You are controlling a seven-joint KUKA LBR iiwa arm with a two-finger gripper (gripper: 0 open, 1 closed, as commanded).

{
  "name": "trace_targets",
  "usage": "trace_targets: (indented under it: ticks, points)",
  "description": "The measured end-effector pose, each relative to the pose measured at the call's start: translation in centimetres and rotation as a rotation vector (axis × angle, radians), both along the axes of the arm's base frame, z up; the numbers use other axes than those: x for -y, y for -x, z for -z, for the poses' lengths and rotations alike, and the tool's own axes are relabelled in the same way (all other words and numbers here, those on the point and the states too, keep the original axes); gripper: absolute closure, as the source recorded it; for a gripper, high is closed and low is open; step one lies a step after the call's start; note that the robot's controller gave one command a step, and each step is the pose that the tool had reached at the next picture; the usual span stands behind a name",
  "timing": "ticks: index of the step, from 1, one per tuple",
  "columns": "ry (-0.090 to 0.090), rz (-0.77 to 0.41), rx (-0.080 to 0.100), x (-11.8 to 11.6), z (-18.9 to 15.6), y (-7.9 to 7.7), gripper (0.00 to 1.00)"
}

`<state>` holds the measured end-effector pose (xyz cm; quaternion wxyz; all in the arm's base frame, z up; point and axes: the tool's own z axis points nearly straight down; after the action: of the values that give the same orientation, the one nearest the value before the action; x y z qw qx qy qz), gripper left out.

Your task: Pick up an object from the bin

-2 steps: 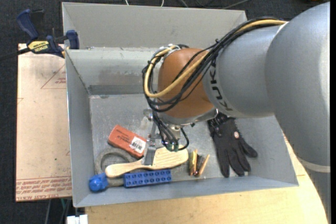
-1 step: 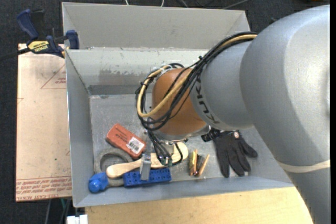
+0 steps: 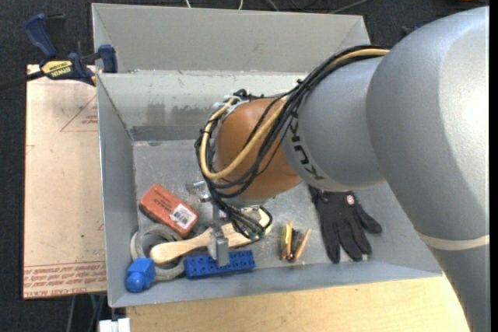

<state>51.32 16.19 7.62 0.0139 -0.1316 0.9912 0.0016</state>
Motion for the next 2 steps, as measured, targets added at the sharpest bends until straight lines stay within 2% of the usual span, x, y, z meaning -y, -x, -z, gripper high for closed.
trace_targets:
  ticks: [1, 2]
  points:
    - [0.025, -0.392, -0.010, -2.3, 0.0, -0.7, 0.00]
    - [0.019, -0.500, -0.006, -4.0, 0.3, 0.2, 0.00]
